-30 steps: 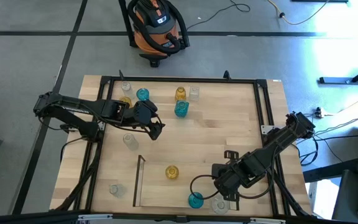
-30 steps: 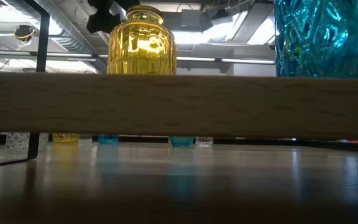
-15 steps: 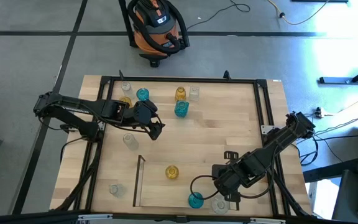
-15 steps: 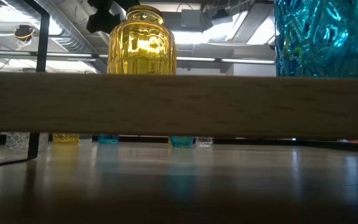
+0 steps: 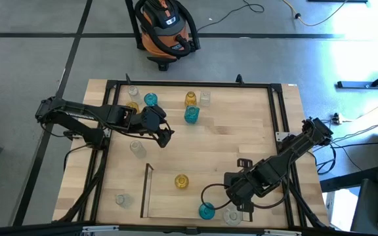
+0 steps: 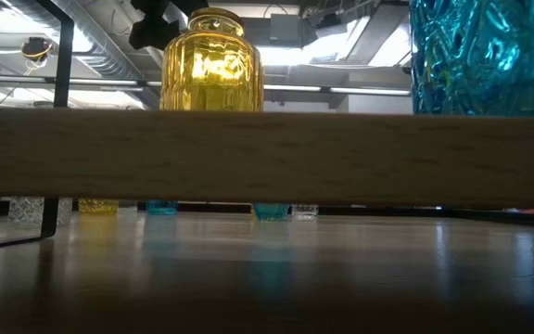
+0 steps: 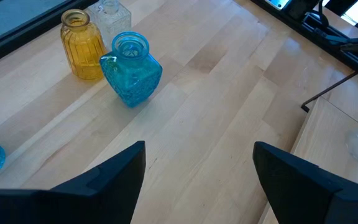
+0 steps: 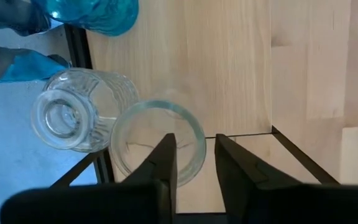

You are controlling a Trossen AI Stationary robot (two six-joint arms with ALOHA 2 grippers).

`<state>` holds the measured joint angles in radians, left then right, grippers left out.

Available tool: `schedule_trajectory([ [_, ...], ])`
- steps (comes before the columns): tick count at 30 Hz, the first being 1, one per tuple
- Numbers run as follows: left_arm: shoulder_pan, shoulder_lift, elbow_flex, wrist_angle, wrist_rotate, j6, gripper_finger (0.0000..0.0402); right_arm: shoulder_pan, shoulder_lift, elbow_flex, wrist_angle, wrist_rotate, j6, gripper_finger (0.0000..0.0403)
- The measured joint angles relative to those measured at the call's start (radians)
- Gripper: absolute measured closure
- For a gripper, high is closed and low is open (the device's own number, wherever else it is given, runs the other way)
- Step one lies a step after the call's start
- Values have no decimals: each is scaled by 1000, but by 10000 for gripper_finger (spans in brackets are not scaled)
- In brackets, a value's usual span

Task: Sort vases onto shelf
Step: Put the blue flower vase on the shelf aligned with the other blue flower vase, then adjust the transparent vase on the shelf

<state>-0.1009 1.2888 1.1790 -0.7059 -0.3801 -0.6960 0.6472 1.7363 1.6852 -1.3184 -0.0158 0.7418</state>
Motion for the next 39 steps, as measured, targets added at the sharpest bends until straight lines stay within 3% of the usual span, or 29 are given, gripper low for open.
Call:
schedule_trajectory([
  [15, 0, 0, 0, 0, 0, 0, 113, 0, 0, 99, -63, 8, 45, 331],
  [21, 0, 0, 0, 0, 0, 0, 113, 35, 0, 223, -49, 141, 88, 335],
  [28, 0, 0, 0, 0, 0, 0, 113, 158, -1, 252, 261, 193, 109, 336],
  [33, 0, 0, 0, 0, 0, 0, 113, 268, 24, 199, 437, 315, 280, 337],
  [39, 0, 0, 0, -2, 0, 0, 113, 311, 147, 196, 548, 313, 331, 383],
])
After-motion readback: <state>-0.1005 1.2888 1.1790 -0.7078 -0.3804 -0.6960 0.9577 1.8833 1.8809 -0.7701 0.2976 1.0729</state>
